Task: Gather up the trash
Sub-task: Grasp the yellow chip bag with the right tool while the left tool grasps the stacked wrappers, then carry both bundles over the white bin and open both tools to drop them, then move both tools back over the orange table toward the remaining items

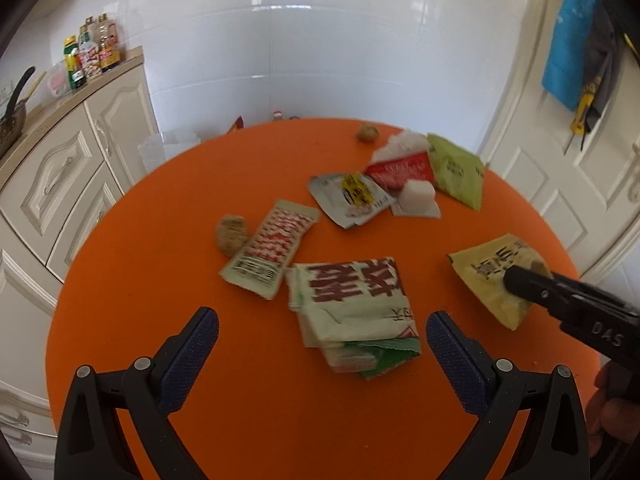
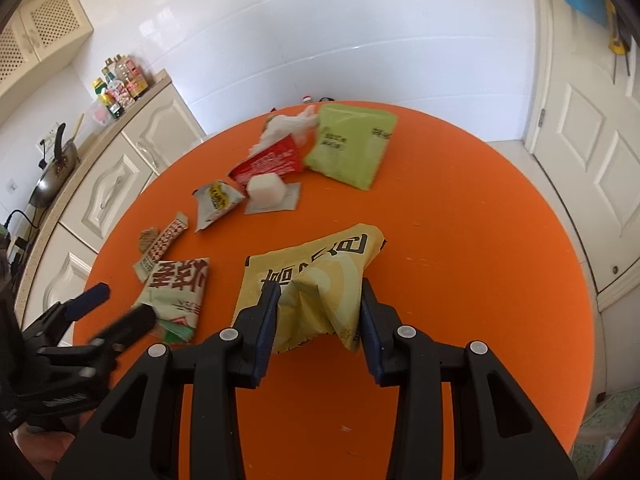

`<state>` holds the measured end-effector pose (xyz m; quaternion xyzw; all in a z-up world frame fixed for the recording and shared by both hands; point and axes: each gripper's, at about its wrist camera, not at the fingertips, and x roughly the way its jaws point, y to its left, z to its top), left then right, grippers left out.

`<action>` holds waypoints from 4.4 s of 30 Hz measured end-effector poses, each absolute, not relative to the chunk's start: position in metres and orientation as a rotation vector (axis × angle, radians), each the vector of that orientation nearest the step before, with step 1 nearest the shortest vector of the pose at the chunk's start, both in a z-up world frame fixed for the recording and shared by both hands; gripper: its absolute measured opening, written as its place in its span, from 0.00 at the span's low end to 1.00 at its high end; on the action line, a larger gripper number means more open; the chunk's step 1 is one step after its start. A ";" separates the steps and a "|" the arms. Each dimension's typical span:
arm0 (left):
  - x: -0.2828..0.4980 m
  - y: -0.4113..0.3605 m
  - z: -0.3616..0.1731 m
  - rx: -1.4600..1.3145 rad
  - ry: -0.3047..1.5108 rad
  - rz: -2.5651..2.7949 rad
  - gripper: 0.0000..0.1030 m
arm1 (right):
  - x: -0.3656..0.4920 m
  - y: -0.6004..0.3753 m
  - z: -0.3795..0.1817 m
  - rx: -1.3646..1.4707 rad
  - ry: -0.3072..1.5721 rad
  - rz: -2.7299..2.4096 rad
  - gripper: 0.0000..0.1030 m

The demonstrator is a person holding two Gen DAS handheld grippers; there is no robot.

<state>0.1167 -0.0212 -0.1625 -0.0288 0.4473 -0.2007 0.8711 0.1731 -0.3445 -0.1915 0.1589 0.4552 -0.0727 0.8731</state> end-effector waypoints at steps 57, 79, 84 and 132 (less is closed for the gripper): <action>-0.032 -0.297 -0.035 0.103 0.699 -1.094 0.59 | -0.145 -0.541 -0.080 0.456 0.648 -0.679 0.36; 0.049 -0.545 -0.150 0.395 1.150 -1.153 0.71 | -0.171 -0.646 -0.257 0.757 0.899 -0.772 0.40; 0.056 -0.559 -0.154 0.410 1.145 -1.113 0.81 | -0.170 -0.657 -0.286 0.818 0.930 -0.756 0.69; -0.055 -0.061 0.018 -0.092 0.494 -0.561 0.99 | -0.012 -0.384 0.021 0.223 0.480 -0.486 1.00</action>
